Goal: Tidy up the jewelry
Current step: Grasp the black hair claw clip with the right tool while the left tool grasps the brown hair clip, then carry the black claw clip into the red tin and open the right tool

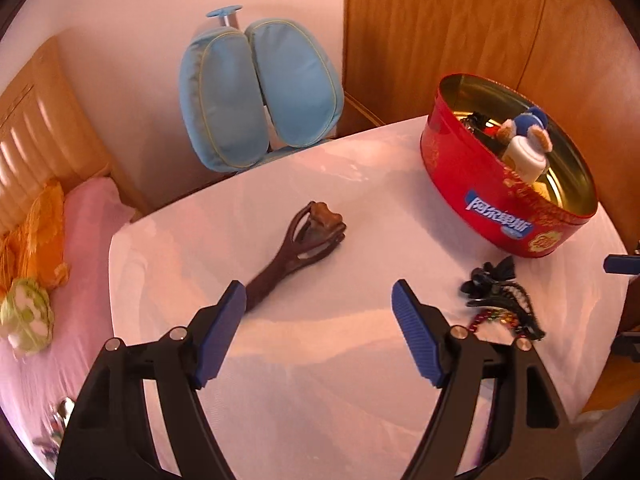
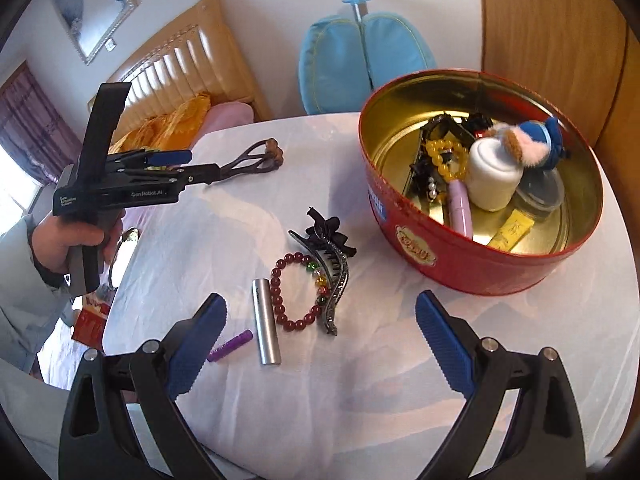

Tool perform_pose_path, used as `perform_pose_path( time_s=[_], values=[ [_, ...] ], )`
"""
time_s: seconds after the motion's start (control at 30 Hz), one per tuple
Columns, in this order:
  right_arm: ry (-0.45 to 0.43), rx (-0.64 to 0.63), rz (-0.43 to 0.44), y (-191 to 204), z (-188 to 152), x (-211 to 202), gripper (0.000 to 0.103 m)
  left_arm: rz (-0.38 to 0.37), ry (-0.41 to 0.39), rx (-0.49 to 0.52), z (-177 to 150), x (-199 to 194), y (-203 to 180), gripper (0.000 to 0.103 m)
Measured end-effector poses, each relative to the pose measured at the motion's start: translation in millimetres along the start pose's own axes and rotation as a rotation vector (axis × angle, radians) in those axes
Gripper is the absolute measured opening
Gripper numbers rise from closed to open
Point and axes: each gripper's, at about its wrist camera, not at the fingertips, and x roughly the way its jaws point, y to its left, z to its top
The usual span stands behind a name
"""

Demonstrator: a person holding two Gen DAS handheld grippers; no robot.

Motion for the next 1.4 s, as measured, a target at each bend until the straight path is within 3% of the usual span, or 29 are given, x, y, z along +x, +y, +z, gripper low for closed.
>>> perform_pose_path(
  time_s=[0.3,0.33,0.37,0.4,0.57,0.9,0.97,1.13,1.23,1.3,1.33,1.4],
  values=[
    [0.077,0.171,-0.207,18.4,-16.4,20.4,0.096,-0.162,0.042,0.217,13.5,78.0,24.4,0.072],
    [0.081,0.186,-0.222,17.8,-18.0,20.0,0.096,-0.18,0.032,0.223,12.7,78.5,24.0,0.064],
    [0.085,0.196,-0.231,16.1,-18.1,20.6,0.096,-0.199,0.024,0.227,11.4,78.6,22.8,0.032],
    [0.089,0.204,-0.239,16.0,-18.5,21.1,0.096,-0.189,0.018,0.224,10.1,78.9,22.4,0.02],
    [0.084,0.199,-0.258,12.8,-10.7,31.7,0.096,-0.238,0.018,0.165,-2.1,66.0,17.4,0.017],
    [0.063,0.081,-0.241,8.9,27.7,83.1,0.094,-0.319,0.001,0.006,-50.3,0.3,1.8,0.014],
    [0.076,0.065,-0.251,7.1,31.3,92.1,0.079,-0.323,0.002,-0.014,-56.2,-3.9,-0.3,0.014],
    [0.113,0.028,-0.263,6.7,31.6,108.2,0.076,-0.318,-0.008,-0.043,-65.2,-8.4,0.8,0.014],
    [0.119,0.035,-0.249,8.0,29.6,113.8,0.065,-0.323,-0.008,-0.058,-66.2,-6.7,3.0,0.014],
    [0.121,0.04,-0.229,10.7,28.3,111.5,0.046,-0.33,-0.009,-0.059,-66.5,-6.9,2.7,0.014],
    [0.12,0.04,-0.229,12.4,27.9,108.8,0.031,-0.334,-0.01,-0.056,-66.3,-7.4,2.7,0.014],
    [0.114,0.027,-0.238,18.1,26.6,100.6,0.026,-0.34,-0.017,-0.048,-65.2,-9.7,2.9,0.014]
  ],
)
